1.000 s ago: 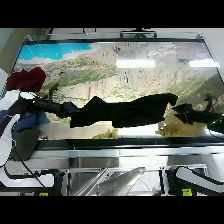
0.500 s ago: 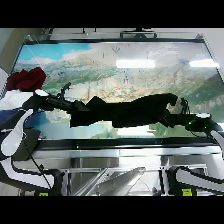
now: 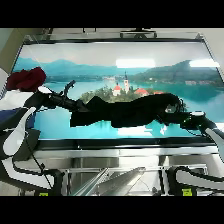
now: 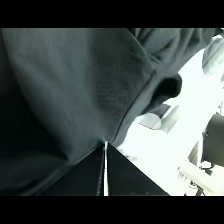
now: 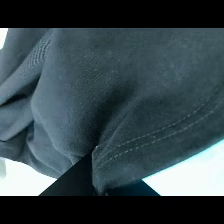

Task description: Fold the shirts.

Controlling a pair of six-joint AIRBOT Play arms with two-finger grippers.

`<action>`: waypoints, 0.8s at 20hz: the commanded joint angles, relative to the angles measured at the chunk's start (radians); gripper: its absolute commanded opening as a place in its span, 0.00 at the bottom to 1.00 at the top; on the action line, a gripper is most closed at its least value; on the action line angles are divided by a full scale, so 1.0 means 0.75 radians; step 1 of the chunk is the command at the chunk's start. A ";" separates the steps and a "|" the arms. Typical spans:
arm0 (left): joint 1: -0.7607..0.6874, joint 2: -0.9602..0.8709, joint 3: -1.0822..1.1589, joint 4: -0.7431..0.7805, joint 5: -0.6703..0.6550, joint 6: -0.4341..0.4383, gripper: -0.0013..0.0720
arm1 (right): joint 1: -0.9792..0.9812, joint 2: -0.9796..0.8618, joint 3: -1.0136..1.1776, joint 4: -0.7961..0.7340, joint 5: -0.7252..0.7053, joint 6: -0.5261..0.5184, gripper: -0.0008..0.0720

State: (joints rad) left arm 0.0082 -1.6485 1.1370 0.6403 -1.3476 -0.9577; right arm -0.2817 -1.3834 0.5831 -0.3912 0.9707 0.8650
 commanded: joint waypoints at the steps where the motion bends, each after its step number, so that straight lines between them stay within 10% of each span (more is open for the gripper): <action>1: 0.089 0.069 0.003 0.084 -0.065 0.003 0.02 | 0.004 -0.001 0.003 0.014 0.015 -0.007 0.04; 2: 0.123 0.098 0.003 0.114 -0.062 0.005 0.02 | 0.004 -0.001 0.003 0.014 0.021 -0.007 0.04; 5: 0.204 0.162 0.003 0.133 0.036 -0.001 1.00 | 0.004 -0.001 0.003 0.014 0.033 -0.007 0.04; 13: 0.173 0.045 0.002 0.116 0.088 0.000 0.99 | 0.004 -0.001 0.003 0.014 0.032 -0.008 0.04; 16: 0.086 -0.028 0.003 -0.009 0.088 0.183 0.99 | 0.004 -0.001 0.003 0.014 0.032 -0.008 0.04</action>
State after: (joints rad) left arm 0.1162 -1.6249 1.1381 0.7013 -1.2850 -0.9138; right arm -0.2798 -1.3834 0.5842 -0.3805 0.9939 0.8593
